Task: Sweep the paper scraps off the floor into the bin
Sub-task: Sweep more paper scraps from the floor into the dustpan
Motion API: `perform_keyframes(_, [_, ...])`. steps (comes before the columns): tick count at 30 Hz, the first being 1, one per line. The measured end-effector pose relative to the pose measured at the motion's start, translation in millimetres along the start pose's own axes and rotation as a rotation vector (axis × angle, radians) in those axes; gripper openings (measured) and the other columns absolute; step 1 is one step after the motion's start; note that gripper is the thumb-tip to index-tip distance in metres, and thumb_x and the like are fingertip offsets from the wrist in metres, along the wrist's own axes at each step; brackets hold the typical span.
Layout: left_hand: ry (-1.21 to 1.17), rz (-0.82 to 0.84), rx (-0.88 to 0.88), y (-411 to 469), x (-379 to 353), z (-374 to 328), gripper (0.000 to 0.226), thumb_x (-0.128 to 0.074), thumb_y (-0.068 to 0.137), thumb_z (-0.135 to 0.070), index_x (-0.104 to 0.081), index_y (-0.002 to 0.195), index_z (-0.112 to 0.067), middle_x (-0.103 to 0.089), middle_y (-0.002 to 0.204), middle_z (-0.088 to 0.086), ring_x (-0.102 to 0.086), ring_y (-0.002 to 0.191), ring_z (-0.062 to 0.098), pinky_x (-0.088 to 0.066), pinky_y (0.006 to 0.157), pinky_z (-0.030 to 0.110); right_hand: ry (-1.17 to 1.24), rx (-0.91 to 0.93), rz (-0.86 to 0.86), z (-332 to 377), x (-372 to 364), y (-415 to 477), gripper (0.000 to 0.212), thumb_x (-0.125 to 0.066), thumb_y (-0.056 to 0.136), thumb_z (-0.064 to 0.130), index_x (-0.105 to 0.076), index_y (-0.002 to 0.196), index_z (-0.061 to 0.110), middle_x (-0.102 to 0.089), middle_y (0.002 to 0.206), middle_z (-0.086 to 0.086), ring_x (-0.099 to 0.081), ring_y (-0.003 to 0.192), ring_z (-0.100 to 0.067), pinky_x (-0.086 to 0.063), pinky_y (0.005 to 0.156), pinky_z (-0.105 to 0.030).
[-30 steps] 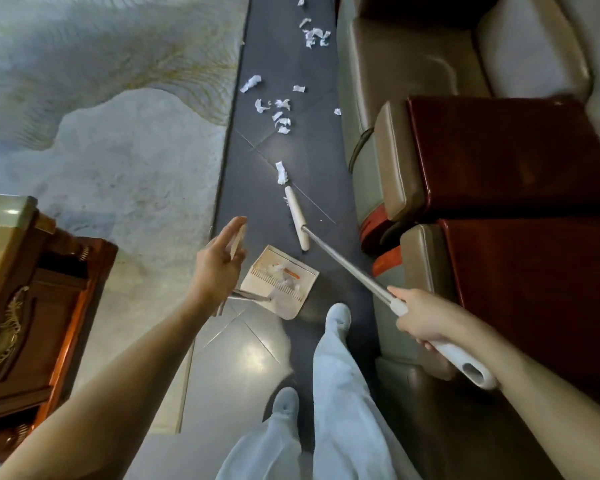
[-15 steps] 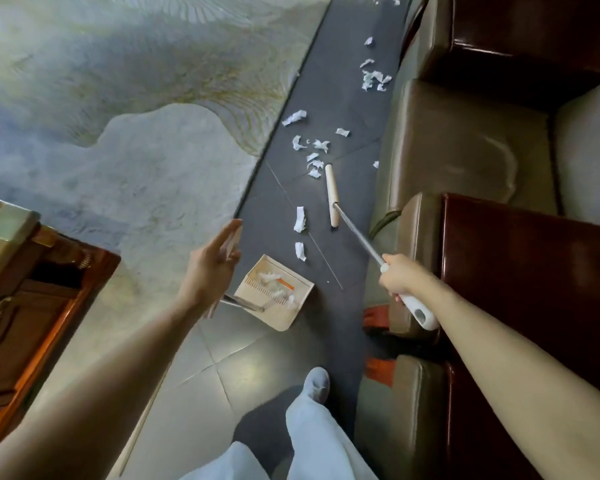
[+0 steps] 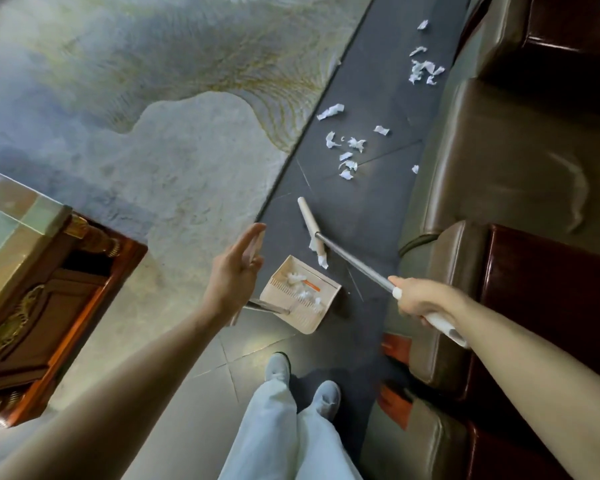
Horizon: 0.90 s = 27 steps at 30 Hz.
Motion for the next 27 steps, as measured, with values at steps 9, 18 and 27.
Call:
perform_keyframes(9, [-0.031,0.025,-0.009,37.1,11.6,-14.3,0.052,-0.049,0.095,-0.001,-0.043,0.142,-0.024,-0.045,0.144,0.007,-0.047,0.125,0.027,-0.035,0.092,0.022,0.648,-0.072,0.139,-30.0,35.4,-71.2,0.084,-0.042,0.084,-0.004,-0.024,0.145,0.051,-0.045,0.058,-0.004,-0.037,0.039,-0.008,-0.032,0.037,-0.018])
perform_keyframes(18, [-0.063,0.048,-0.073,133.9,32.6,-44.9,0.051,-0.053,0.093,-0.002,-0.047,0.138,-0.026,-0.061,0.125,0.018,-0.059,0.109,0.036,-0.043,0.086,0.028,0.857,-0.099,-0.040,-16.5,122.9,-60.8,0.081,-0.047,0.090,-0.004,-0.021,0.148,0.046,-0.040,0.052,-0.003,-0.036,0.037,-0.008,-0.033,0.036,-0.018])
perform_keyframes(27, [-0.131,0.064,-0.064,273.3,9.3,-80.9,0.052,-0.053,0.093,0.000,-0.047,0.138,-0.026,-0.057,0.131,0.006,-0.059,0.111,0.028,-0.044,0.086,0.028,0.729,-0.184,-0.263,-53.3,270.2,41.8,0.076,-0.044,0.085,-0.002,-0.023,0.152,0.029,-0.048,0.057,-0.012,-0.041,0.046,-0.019,-0.038,0.045,-0.028])
Point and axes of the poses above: each hand's wrist, its own y-axis towards the middle knuckle, its own x-axis out of the back of the hand, z = x × y, the point moved 3 cm from there along y, towards the middle knuckle
